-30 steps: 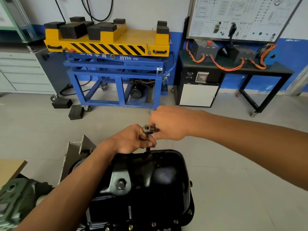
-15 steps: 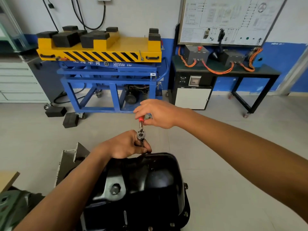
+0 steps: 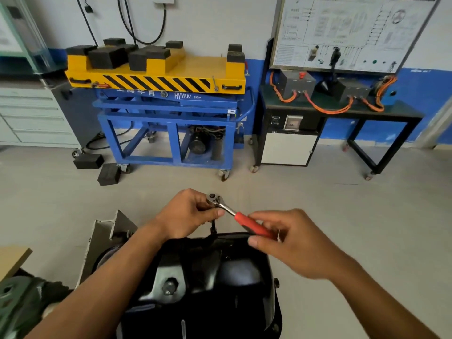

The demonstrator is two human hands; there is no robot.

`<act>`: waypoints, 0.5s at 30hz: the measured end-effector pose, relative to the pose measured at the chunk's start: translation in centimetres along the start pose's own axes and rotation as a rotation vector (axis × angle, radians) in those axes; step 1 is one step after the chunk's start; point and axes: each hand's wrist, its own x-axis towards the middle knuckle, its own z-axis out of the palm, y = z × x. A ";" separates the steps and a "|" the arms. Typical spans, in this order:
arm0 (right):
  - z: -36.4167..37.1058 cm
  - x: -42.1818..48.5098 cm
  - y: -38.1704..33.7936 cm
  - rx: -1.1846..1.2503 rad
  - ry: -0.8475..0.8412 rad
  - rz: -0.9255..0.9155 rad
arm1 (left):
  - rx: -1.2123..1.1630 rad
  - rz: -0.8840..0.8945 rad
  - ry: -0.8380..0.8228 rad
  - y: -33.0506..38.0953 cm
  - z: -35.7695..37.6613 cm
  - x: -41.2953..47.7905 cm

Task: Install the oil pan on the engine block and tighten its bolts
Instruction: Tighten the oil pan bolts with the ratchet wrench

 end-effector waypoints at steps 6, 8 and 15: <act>0.4 0.2 1.0 0.282 0.172 0.027 | -0.151 0.013 0.026 0.4 0.2 0.0; 0.0 1.2 2.0 0.464 0.283 0.082 | -0.156 -0.008 0.008 0.4 0.3 0.0; 0.4 8.6 3.1 1.107 0.283 0.396 | -0.161 -0.014 -0.083 0.3 0.3 0.1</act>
